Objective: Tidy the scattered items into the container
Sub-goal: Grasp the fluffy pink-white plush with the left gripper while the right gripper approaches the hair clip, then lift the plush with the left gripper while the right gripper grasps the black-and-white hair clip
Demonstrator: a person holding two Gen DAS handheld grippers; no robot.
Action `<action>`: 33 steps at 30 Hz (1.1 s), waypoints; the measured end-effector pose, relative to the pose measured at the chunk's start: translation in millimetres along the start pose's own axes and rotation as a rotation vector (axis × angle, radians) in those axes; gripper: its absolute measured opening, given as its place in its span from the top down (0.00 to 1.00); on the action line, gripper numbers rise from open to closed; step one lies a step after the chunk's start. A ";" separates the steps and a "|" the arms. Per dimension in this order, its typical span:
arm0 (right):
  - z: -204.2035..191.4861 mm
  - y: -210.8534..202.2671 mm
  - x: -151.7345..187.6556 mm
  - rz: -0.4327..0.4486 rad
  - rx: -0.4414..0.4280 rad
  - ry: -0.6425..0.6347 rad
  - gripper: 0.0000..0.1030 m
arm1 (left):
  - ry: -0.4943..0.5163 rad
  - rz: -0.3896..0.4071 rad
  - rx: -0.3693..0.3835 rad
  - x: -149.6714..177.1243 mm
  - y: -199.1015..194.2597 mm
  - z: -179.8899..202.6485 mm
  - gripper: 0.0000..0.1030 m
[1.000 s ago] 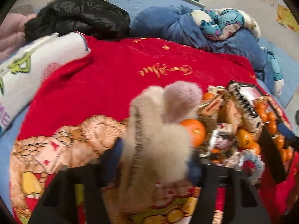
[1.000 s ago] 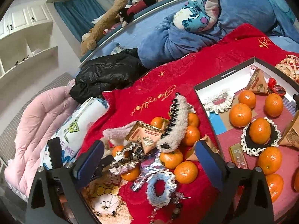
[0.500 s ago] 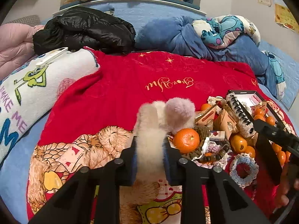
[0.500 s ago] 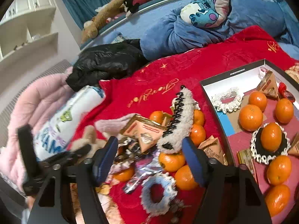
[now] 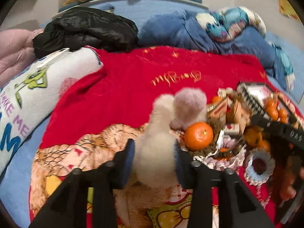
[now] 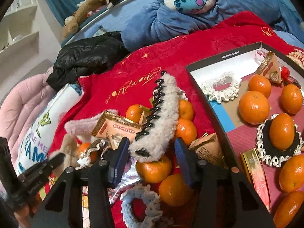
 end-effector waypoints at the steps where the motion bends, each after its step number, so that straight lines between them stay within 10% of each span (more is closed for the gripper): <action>1: -0.3 0.7 0.7 0.002 0.006 -0.005 0.55 | 0.009 -0.004 0.014 1.4 4.0 2.9 0.59; 33: 7.6 -12.7 -4.1 0.082 0.040 0.044 0.87 | 0.045 0.092 -0.027 -2.7 -2.9 2.7 0.81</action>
Point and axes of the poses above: each gripper's, at about its wrist camera, not at the fingertips, and y roughly the way its jaws point, z to its right, x to its underside, the point moved 5 cm from there along y, roughly the way its jaws point, and after that the axes turned 1 degree about -y, right-handed, at the moved point
